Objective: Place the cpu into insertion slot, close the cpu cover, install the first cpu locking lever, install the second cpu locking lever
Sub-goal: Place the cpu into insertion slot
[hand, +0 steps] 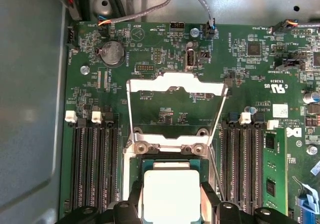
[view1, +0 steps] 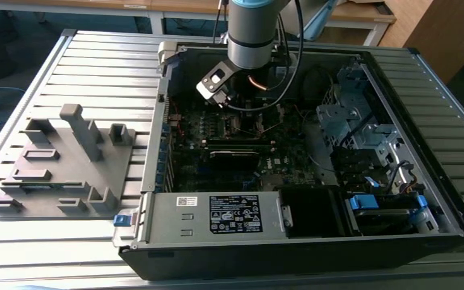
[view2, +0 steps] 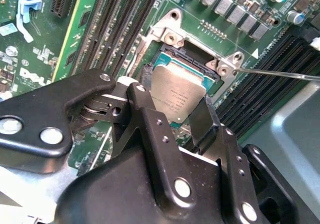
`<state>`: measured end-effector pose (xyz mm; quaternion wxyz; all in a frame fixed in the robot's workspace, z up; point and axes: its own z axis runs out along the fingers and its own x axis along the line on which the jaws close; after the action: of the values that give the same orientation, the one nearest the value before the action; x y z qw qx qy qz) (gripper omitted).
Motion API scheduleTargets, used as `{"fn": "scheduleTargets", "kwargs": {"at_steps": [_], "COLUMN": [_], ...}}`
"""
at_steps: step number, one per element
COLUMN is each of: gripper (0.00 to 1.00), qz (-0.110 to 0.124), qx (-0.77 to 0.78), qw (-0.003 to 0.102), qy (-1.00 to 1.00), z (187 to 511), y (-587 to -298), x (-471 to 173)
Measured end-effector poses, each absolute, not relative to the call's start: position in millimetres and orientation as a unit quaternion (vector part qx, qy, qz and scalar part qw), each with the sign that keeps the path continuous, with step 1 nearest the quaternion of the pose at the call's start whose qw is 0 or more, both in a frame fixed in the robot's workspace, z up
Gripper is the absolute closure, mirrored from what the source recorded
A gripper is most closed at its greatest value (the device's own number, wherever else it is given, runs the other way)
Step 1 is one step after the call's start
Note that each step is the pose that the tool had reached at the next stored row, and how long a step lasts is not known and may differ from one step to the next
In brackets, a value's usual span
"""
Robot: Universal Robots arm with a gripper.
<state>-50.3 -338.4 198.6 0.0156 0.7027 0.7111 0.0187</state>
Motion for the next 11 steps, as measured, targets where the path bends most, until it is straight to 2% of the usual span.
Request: {"fn": "scheduleTargets", "kwargs": {"at_steps": [11], "gripper": [0.46], "qz": [0.017], "qx": [0.702], "qw": [0.017], "qy": [0.712], "z": [197.2], "y": [-338.0], "x": [-50.4]}}
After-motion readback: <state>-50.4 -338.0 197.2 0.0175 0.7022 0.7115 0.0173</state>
